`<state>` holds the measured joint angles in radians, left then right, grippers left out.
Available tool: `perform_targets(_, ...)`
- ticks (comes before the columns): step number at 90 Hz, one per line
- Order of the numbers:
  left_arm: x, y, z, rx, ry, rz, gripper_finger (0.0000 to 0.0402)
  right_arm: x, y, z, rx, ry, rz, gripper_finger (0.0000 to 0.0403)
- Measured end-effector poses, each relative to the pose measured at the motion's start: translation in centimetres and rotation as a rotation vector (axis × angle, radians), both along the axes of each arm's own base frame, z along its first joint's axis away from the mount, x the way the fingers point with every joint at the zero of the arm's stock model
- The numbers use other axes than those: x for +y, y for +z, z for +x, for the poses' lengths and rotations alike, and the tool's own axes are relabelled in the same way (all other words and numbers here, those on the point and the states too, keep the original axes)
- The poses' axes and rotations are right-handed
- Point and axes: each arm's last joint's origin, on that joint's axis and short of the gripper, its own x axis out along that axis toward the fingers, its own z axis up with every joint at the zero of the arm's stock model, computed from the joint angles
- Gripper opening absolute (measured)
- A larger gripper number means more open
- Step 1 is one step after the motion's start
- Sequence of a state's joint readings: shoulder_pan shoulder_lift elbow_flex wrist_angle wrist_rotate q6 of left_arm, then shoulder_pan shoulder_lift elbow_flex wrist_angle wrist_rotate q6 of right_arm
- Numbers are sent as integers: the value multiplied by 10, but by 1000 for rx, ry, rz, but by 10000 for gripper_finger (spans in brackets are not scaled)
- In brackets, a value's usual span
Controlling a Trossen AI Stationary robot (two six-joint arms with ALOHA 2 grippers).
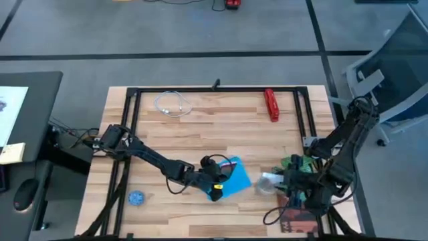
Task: Apply microfiber cloth
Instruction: Spray the front of the cellphone with the spray cleaning bottle
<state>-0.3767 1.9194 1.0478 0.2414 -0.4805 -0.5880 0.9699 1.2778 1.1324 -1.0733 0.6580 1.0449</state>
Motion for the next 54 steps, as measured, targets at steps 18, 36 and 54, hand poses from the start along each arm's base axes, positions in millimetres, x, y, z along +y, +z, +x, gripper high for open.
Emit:
perform_targets(18, 4, -13, -10, 33, 1, 10, 8, 1, 17, -4, -2, 15, 13, 160)
perform_targets(36, 6, -17, -12, 43, 2, 12, 8, 2, 29, -4, -19, 21, 29, 138)
perform_targets(54, 6, -17, -12, 48, -9, 27, 8, 5, 18, -9, -12, 11, 13, 150)
